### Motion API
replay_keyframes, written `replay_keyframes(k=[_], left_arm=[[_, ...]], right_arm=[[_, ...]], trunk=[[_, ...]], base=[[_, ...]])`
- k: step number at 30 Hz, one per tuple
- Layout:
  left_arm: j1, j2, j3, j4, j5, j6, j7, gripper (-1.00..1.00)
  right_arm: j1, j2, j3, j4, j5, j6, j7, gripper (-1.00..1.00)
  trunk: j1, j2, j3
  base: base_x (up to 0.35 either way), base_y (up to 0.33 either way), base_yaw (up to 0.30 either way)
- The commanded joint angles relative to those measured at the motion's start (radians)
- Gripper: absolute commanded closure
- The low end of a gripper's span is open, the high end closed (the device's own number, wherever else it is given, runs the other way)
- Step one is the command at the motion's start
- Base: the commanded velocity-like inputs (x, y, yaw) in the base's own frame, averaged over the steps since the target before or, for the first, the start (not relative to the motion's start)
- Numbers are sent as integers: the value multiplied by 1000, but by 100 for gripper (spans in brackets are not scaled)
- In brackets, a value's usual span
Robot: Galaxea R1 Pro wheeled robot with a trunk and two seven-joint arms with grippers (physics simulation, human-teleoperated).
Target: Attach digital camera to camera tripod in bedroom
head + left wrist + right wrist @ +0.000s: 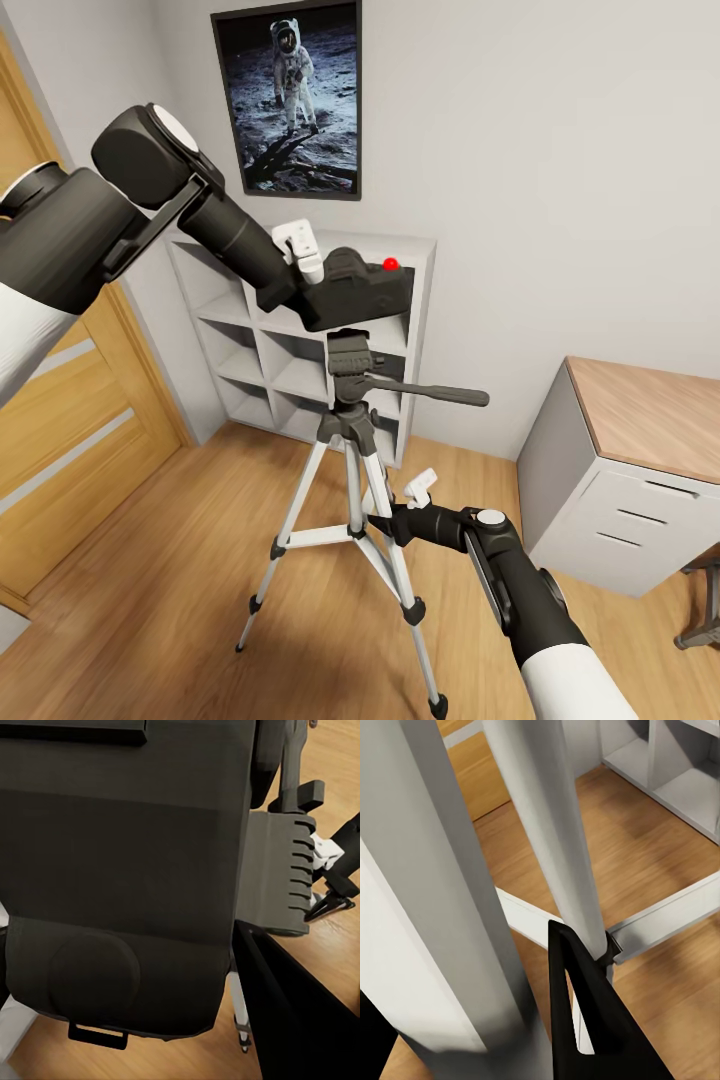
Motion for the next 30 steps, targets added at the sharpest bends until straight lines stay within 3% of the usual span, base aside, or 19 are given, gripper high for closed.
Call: replay_keyframes(k=[1,30], left_arm=[[-2,1,-2,0,-8,8,-11,100],[-1,11,-9,12,-9,8,-11,100]], right_arm=[[-1,1,-1,-1,36,0,4,100],[-1,1,-1,-1,36,0,2,100]], trunk=[[1,-2,-2],[1,-2,-2]], base=[[0,0,0],[0,0,0]])
